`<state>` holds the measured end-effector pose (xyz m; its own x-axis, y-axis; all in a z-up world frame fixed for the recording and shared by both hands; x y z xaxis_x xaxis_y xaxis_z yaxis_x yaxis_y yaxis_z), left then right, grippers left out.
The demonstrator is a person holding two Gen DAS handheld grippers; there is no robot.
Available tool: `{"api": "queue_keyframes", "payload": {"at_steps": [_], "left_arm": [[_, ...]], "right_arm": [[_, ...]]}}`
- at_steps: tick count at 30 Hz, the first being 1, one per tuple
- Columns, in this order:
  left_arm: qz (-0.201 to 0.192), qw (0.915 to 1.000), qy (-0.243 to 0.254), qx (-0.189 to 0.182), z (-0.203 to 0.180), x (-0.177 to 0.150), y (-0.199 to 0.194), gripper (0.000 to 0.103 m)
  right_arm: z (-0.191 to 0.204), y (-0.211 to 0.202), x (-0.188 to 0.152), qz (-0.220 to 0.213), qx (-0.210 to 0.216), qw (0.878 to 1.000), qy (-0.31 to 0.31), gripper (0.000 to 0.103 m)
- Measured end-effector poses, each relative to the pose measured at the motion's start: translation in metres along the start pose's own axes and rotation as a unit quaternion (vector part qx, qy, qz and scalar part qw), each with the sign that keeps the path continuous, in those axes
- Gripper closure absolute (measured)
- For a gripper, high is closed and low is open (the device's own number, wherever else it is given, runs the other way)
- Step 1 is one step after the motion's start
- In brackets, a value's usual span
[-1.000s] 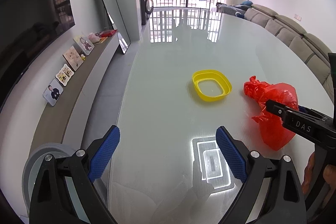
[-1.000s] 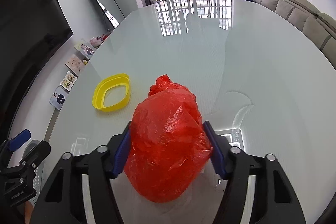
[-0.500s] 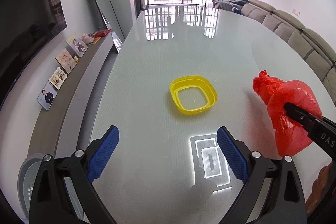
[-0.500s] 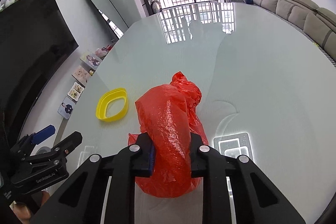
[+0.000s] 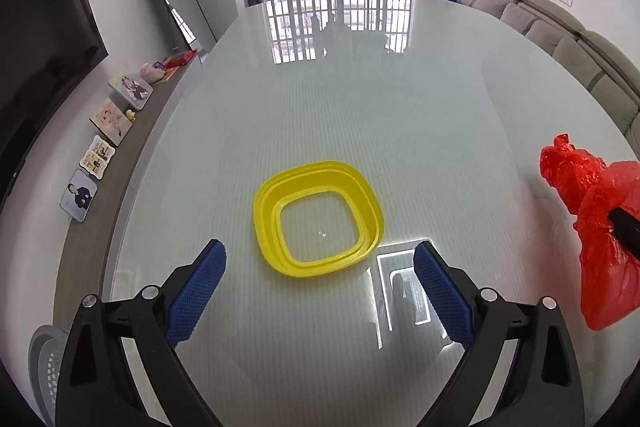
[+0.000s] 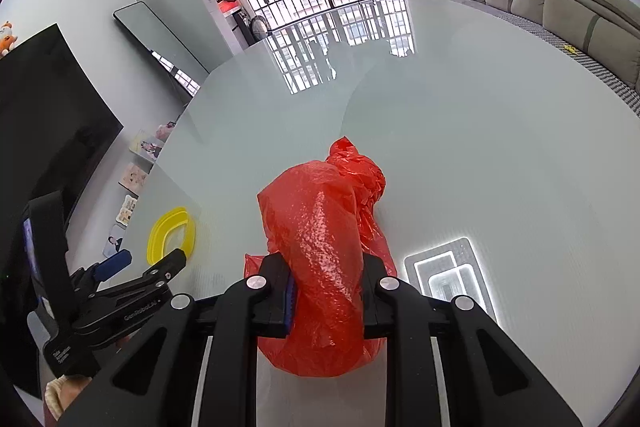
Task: Collect trash
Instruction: 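Grasp the yellow lid rim with the left gripper while the right gripper holds the red bag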
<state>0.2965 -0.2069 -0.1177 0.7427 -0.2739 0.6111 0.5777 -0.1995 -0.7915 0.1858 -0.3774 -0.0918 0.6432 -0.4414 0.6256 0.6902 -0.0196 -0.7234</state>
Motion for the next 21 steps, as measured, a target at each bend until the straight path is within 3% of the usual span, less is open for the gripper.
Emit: {"api": "queue_keyframes", "payload": {"at_steps": [8, 12, 21], "left_arm": [[0.015, 0.9997, -0.011, 0.014, 0.001, 0.007, 0.022, 0.014], [0.014, 0.9998, -0.011, 0.008, -0.001, 0.008, 0.023, 0.032], [-0.006, 0.9999, -0.011, -0.007, -0.009, -0.003, -0.009, 0.034]], "right_arm": [[-0.003, -0.008, 0.001, -0.004, 0.011, 1.000, -0.001, 0.083], [-0.010, -0.010, 0.002, -0.005, 0.012, 1.000, 0.000, 0.083], [-0.011, -0.017, 0.003, -0.009, 0.020, 1.000, -0.008, 0.083]]}}
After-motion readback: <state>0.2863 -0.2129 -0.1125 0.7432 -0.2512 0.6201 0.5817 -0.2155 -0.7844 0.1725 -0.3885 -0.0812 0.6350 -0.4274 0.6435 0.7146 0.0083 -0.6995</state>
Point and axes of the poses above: each gripper's, at about its wrist camera, not at the fingertips, and y roughly the way its jaws point, z to its left, x to its top, the point moved 7 cm from there along y, roughly the way its jaws point, and after that the axes turned 4 degrees about -x, right-handed, at the moved point
